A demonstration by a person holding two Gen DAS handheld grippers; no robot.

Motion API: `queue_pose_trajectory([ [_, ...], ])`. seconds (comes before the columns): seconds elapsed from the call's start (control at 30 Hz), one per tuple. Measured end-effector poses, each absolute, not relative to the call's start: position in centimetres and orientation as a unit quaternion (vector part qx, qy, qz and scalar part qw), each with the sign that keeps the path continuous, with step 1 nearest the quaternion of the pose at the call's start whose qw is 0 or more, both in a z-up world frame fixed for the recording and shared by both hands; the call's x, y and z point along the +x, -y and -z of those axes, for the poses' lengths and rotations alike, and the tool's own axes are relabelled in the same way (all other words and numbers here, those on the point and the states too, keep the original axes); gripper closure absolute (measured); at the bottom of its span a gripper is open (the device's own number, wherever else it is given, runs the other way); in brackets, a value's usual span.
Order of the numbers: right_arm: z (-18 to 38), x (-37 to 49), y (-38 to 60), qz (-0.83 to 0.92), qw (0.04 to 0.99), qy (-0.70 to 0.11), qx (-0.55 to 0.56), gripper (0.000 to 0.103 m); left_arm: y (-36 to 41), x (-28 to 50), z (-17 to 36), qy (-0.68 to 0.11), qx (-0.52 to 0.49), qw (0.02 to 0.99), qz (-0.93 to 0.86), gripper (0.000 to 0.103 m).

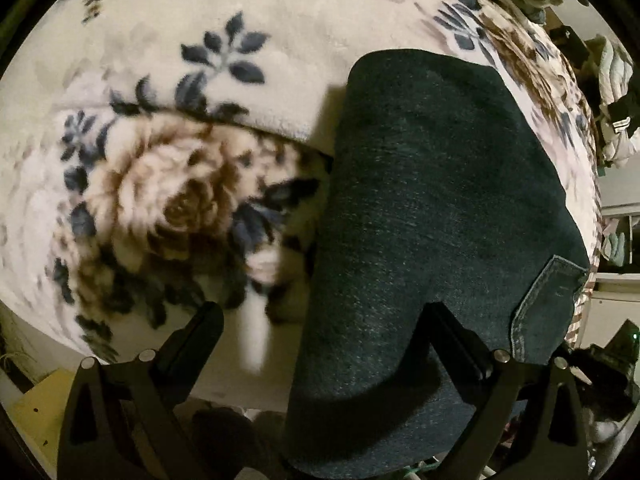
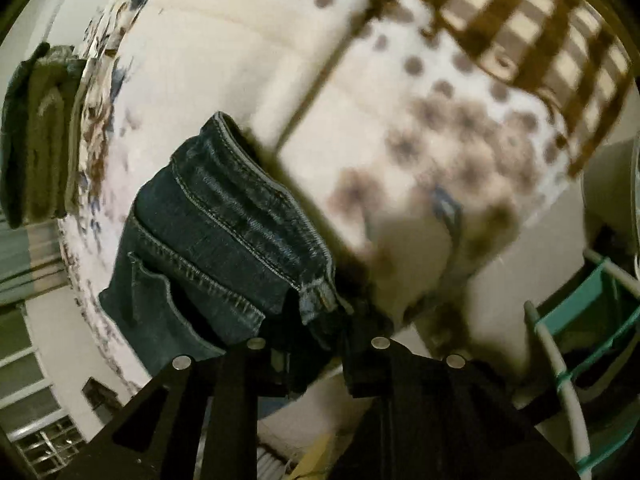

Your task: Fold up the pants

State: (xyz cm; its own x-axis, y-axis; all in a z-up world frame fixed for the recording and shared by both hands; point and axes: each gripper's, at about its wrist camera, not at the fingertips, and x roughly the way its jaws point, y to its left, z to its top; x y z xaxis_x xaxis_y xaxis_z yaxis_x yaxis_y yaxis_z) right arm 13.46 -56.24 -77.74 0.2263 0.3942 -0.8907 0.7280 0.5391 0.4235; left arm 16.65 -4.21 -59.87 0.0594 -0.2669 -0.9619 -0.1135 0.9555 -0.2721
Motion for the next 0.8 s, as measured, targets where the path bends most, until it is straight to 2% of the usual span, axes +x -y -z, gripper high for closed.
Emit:
queue_pose_trajectory([
  [0.1,77.2,14.0,56.0,0.115,0.644,-0.609,0.449,0.078,3.6,17.0,59.8,-0.685,-0.152,0.710,0.053,0.000],
  [0.13,77.0,13.6,56.3,0.102,0.642,-0.604,0.462,0.068,3.1,17.1,59.7,-0.685,-0.163,0.708,0.052,0.000],
  [0.17,76.9,13.4,56.6,0.089,0.638,-0.599,0.476,0.051,2.6,17.2,59.6,-0.683,-0.180,0.706,0.052,0.000],
  [0.27,76.1,11.2,57.5,0.045,0.632,-0.563,0.530,0.035,1.6,17.2,59.6,-0.674,-0.222,0.702,0.057,0.000],
  [0.37,76.8,10.0,57.0,0.010,0.625,-0.556,0.548,0.029,1.2,17.3,60.1,-0.670,-0.237,0.701,0.065,0.000],
  [0.5,80.2,9.8,54.6,-0.016,0.602,-0.566,0.563,0.028,1.7,17.3,60.8,-0.668,-0.242,0.700,0.074,0.000],
  [0.57,81.0,10.5,53.8,-0.029,0.609,-0.544,0.576,0.019,2.1,17.4,60.8,-0.664,-0.235,0.705,0.083,0.000],
  [0.8,79.2,10.1,53.0,-0.049,0.657,-0.488,0.573,0.019,2.7,17.9,61.1,-0.657,-0.232,0.710,0.103,0.000],
])
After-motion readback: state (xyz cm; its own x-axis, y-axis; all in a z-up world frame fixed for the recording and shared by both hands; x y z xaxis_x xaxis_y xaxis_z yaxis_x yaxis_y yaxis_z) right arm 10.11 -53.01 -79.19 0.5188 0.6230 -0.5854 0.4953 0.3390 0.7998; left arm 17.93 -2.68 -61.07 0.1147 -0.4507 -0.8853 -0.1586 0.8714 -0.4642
